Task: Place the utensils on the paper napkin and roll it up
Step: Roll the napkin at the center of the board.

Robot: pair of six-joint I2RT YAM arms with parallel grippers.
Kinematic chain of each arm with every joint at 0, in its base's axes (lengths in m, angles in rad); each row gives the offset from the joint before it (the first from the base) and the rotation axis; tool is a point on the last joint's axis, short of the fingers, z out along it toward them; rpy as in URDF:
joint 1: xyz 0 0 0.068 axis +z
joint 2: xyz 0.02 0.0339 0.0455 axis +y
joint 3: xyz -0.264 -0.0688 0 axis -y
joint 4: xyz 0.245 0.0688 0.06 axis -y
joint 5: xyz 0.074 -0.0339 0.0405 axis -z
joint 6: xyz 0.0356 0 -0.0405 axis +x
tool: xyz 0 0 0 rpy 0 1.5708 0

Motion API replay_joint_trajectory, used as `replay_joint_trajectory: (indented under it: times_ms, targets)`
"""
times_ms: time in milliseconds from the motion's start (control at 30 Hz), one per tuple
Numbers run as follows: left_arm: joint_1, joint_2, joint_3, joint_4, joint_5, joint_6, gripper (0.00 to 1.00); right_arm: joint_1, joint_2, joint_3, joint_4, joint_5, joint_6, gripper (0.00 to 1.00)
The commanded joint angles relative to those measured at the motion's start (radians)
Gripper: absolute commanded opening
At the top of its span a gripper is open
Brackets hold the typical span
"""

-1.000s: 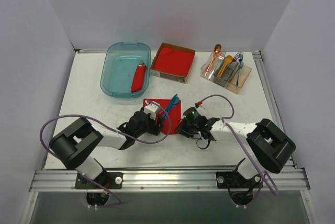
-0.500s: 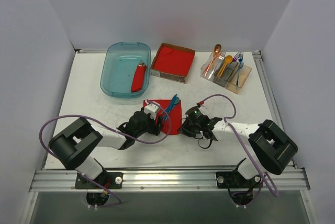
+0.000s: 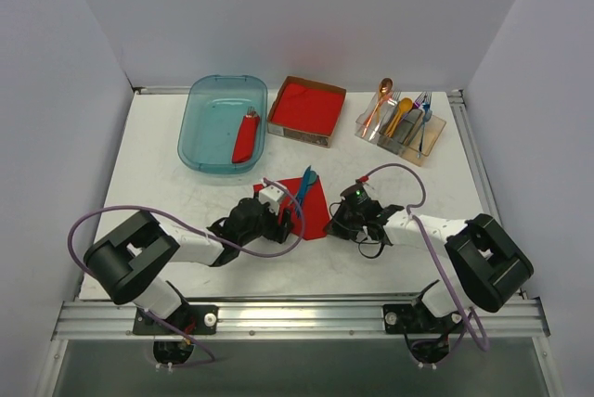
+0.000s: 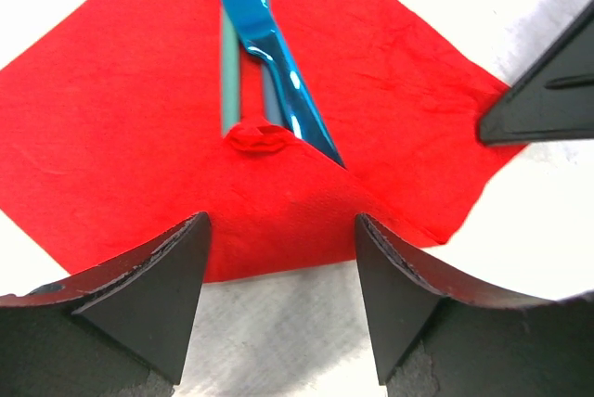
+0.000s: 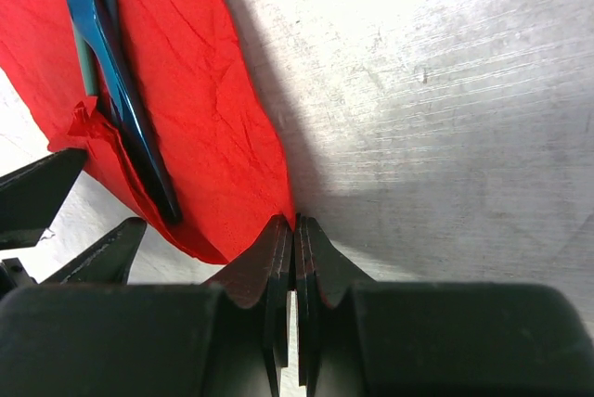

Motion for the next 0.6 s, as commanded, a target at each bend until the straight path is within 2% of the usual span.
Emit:
replay_joint_trajectory:
  times_ms: [0,400,567]
  targets:
    - [-0.011,0.012,0.035,0.007,0.025,-0.001,0.72,-0.004,-0.029,0.013,-0.042,-0.007,-0.04,0.0]
    - [-0.031,0.045,0.055,-0.022,-0.016,0.021,0.72,-0.007,-0.05,0.097,-0.1,-0.026,-0.107,0.0]
    - [-0.065,0.054,0.073,-0.057,-0.087,0.045,0.73,-0.006,-0.036,0.133,-0.1,-0.047,-0.128,0.0]
